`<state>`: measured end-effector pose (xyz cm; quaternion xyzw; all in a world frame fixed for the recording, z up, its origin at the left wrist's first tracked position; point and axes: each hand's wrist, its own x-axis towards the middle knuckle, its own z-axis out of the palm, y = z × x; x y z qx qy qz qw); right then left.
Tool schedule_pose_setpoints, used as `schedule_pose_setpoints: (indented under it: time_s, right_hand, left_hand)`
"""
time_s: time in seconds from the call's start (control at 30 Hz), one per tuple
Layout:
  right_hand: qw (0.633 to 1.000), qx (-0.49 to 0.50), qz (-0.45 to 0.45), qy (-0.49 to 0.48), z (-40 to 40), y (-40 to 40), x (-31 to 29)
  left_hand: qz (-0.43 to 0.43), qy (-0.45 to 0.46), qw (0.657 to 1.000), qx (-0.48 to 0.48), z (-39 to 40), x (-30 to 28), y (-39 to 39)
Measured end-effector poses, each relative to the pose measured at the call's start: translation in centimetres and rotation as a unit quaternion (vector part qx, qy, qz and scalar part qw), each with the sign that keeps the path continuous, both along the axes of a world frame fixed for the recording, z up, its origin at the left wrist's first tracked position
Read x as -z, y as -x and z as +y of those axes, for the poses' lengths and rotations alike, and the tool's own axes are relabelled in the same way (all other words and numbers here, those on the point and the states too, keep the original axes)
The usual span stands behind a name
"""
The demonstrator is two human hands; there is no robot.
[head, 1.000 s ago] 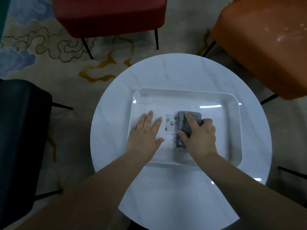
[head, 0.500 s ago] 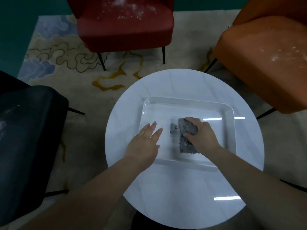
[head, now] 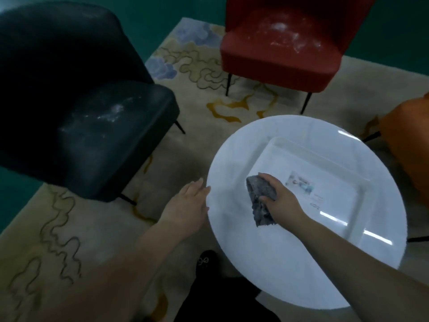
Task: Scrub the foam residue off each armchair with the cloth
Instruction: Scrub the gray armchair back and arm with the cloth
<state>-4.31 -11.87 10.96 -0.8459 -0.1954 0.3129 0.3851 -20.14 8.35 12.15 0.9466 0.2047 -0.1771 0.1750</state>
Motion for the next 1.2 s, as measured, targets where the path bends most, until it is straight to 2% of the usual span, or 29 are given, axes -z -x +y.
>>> schedule_pose_setpoints:
  time_s: [0.2,0.4,0.5,0.63,0.8,1.03,1.2]
  right_hand:
    - [0.995,-0.099,0.007,-0.012,4.6,5.7,-3.0]
    - [0.985,-0.171,0.026,-0.017,8.6,13.0,-5.6]
    - [0.97,-0.243,-0.015,0.003,10.9,17.3,-6.2]
    - [0.942,-0.336,-0.014,0.008,14.8,24.1,-6.7]
    - [0.888,-0.46,-0.003,0.013,19.4,32.7,-7.2]
    - [0.785,-0.619,-0.001,-0.004,24.2,43.2,-6.5]
    - [0.696,-0.718,-0.009,-0.011,26.6,48.7,-6.5]
  left_hand:
    - [0.012,-0.01,0.994,-0.111,1.4,-3.3,9.9]
    - [0.0,0.007,0.977,-0.211,1.4,-3.6,21.0]
    - [0.0,0.012,0.964,-0.265,0.7,-3.5,27.3]
    - [0.01,0.011,0.935,-0.355,-0.4,-3.8,35.6]
    - [-0.005,-0.002,0.878,-0.478,-2.3,-4.5,43.8]
    - [-0.01,-0.002,0.78,-0.626,-6.8,-4.5,51.6]
    - [0.008,-0.002,0.676,-0.737,-10.5,-3.5,54.5]
